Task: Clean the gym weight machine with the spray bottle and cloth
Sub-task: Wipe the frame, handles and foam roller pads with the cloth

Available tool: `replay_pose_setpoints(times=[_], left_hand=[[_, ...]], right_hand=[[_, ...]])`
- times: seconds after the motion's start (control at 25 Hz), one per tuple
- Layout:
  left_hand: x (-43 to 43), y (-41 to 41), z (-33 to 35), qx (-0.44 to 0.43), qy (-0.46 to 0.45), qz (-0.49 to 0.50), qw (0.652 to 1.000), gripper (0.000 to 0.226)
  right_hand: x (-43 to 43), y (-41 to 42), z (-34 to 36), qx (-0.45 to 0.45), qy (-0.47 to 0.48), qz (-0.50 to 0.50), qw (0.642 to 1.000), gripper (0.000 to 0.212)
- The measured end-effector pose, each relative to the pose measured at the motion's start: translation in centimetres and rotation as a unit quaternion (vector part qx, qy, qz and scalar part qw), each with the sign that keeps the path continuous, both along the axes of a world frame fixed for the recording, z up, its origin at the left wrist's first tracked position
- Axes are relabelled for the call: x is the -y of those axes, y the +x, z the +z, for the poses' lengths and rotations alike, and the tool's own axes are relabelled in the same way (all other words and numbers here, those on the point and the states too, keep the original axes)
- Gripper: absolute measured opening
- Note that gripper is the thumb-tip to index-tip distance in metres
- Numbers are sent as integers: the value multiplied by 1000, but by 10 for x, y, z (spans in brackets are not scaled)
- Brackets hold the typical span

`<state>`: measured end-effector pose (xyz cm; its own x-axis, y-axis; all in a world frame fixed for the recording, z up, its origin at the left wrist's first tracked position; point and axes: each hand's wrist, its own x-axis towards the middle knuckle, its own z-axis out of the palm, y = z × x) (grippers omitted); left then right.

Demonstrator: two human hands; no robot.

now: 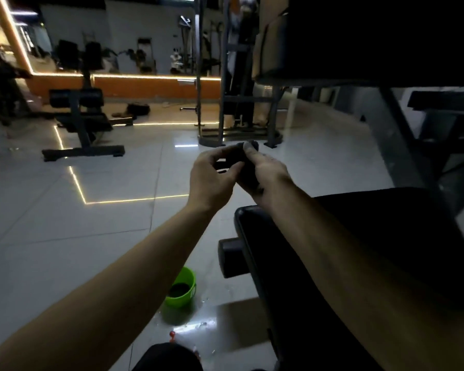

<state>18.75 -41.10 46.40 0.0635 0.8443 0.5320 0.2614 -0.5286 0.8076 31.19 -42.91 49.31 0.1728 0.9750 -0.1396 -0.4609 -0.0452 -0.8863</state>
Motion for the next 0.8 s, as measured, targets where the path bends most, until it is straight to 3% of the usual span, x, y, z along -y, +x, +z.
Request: replay_pose_setpoints(times=[0.16, 0.28, 0.36, 0.48, 0.68, 0.8], left_hand=[[29, 41, 42, 15, -5, -73, 997, 40], [54, 46, 79, 162, 40, -107, 980, 53], [59, 53, 99, 210, 75, -115, 968, 61], [64, 67, 111, 203, 137, -67, 967, 44], [56, 70, 107, 172, 181, 8, 968, 45], [57, 75, 106, 172, 184, 29, 967, 42]], right_hand=[[30, 54, 6, -20, 108, -28, 994, 33], [34, 73, 15, -152, 160, -67, 973, 42], [31, 66, 28, -212, 187, -55, 958, 44], [28, 37, 54, -211, 235, -2, 949, 38], [16, 26, 69, -178, 223, 51, 957, 39], [13, 46, 75, -216, 199, 21, 956, 37]])
